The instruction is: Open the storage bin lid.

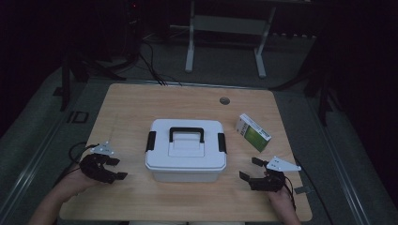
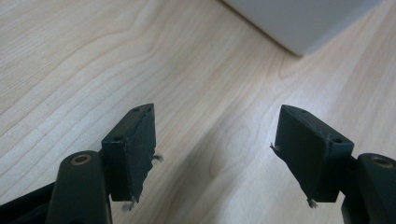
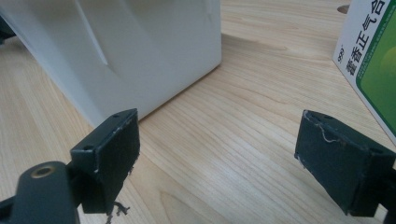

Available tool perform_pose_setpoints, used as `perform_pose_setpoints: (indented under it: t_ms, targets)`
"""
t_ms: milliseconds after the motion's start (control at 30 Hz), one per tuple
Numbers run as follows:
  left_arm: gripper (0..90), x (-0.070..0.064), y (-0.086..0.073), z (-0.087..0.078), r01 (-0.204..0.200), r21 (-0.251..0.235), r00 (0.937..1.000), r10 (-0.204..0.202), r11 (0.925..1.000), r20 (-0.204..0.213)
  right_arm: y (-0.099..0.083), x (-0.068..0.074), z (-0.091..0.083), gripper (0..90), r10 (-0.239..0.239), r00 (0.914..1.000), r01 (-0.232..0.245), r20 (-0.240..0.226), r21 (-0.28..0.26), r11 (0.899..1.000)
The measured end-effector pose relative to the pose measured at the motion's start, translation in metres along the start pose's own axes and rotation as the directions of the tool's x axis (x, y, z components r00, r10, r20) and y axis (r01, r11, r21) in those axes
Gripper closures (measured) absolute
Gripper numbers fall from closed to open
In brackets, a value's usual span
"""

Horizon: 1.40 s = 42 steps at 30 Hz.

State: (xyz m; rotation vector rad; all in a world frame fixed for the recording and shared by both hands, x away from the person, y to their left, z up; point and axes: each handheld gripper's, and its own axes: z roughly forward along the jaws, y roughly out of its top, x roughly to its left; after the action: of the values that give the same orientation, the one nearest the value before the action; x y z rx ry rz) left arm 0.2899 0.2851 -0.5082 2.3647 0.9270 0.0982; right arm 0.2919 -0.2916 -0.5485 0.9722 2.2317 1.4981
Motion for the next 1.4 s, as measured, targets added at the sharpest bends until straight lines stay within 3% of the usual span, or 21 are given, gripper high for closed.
perform_pose_setpoints:
  t_ms: [100, 133, 300, 333, 533, 900, 933, 1033, 1133, 1300, 1333, 1400]
  targets:
    - [29.3, 0.0, 0.002, -0.001, -0.012, 0.02, 0.9999, 0.012, 0.9997, 0.0, 0.0, 0.0, -0.001, 13.7, 0.001, 1.0, -0.001, -0.001, -0.004, 1.0]
    - [29.3, -0.001, 0.008, -0.005, -0.032, 0.058, 0.9995, 0.032, 0.9978, 0.005, 0.0, 0.0, -0.001, 13.7, 0.001, 1.0, -0.001, -0.001, -0.004, 1.0]
    - [29.3, -0.003, 0.017, -0.011, -0.063, 0.113, 0.998, 0.063, 0.9915, 0.006, -0.001, 0.001, 0.0, 13.7, -0.003, 1.0, 0.003, 0.004, 0.007, 1.0]
    - [29.3, -0.002, 0.023, -0.015, -0.074, 0.139, 0.9972, 0.074, 0.9875, 0.011, -0.001, 0.002, 0.001, 13.7, -0.007, 1.0, 0.007, 0.005, 0.015, 1.0]
    - [29.3, 0.0, 0.037, -0.024, -0.092, 0.188, 0.9957, 0.089, 0.9779, 0.024, -0.001, 0.002, 0.001, 13.7, -0.005, 1.0, 0.005, -0.001, 0.008, 1.0]
    - [30.8, -0.006, 0.066, -0.042, -0.139, 0.171, 0.9902, 0.134, 0.9754, 0.039, -0.001, 0.003, 0.001, 13.7, -0.013, 0.9999, 0.013, 0.006, 0.016, 1.0]
    - [30.8, -0.01, 0.077, -0.047, -0.16, 0.173, 0.9869, 0.154, 0.9719, 0.047, -0.001, 0.003, 0.002, 13.7, -0.018, 0.9998, 0.018, 0.004, 0.019, 1.0]
    - [30.8, -0.013, 0.085, -0.049, -0.172, 0.172, 0.9848, 0.165, 0.9699, 0.055, -0.001, 0.003, 0.001, 13.7, -0.015, 0.9999, 0.015, 0.001, 0.017, 1.0]
    - [30.8, -0.018, 0.1, -0.054, -0.208, 0.177, 0.9776, 0.199, 0.9619, 0.067, -0.001, 0.004, 0.001, 13.7, -0.013, 0.9999, 0.013, -0.001, 0.014, 1.0]
    - [30.8, -0.022, 0.11, -0.056, -0.229, 0.176, 0.9731, 0.22, 0.9574, 0.069, -0.001, 0.004, 0.001, 13.7, -0.018, 0.9998, 0.018, 0.001, 0.017, 1.0]
    - [30.8, -0.025, 0.121, -0.057, -0.252, 0.177, 0.9676, 0.244, 0.9516, 0.066, -0.001, 0.004, 0.001, 13.7, -0.015, 0.9999, 0.015, -0.002, 0.015, 1.0]
    - [30.8, -0.027, 0.128, -0.059, -0.263, 0.172, 0.9645, 0.254, 0.9494, 0.073, -0.001, 0.004, 0.001, 13.7, -0.013, 0.9999, 0.013, -0.002, 0.012, 1.0]
